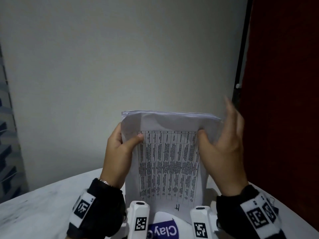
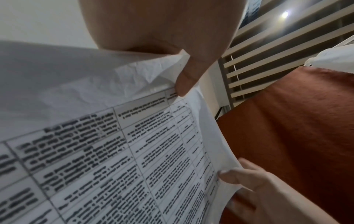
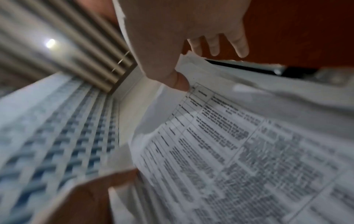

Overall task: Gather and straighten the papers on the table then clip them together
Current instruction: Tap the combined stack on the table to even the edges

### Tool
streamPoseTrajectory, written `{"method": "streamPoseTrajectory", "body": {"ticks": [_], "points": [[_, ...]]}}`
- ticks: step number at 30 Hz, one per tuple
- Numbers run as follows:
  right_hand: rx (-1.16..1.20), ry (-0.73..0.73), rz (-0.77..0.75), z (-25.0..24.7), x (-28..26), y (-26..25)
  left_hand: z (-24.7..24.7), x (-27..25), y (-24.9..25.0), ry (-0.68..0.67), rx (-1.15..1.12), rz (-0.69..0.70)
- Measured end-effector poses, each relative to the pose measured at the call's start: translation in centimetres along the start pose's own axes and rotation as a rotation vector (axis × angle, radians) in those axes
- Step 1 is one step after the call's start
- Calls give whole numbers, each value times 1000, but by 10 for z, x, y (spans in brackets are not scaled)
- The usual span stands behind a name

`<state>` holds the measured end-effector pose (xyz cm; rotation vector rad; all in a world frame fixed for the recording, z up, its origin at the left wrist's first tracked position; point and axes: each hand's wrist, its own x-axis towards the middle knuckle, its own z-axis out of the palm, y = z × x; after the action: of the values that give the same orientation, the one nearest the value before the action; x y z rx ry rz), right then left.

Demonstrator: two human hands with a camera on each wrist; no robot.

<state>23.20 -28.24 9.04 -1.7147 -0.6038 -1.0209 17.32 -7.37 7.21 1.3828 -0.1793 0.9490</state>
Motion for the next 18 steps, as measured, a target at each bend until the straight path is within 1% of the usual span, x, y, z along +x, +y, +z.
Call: {"method": "streamPoseTrajectory", "body": {"ticks": [2,4,6,8,10,12,15,17,18], "points": [[303,-32,283,3,3,10,-1,2,-2,9,-10,-10],[541,-110,524,9,4,26,-4,2,-4,2,-12,-40],[644,-203,664,12,2,35,-7,4,-7,-9,-17,-102],[684,-263,743,15,-4,39,-10,5,-10,-20,-32,-173],[682,-275,745,18,-10,38,-8,5,-14,-22,-42,-213],[662,-224,701,22,-14,36,-5,5,-15,-10,-28,-212],[560,-148,547,24,-13,29,-1,4,-14,-5,26,-124],[527,-126,474,23,-12,26,-1,4,-14,13,66,-54],[514,-124,463,22,-12,26,-2,4,-15,34,85,-32]]}}
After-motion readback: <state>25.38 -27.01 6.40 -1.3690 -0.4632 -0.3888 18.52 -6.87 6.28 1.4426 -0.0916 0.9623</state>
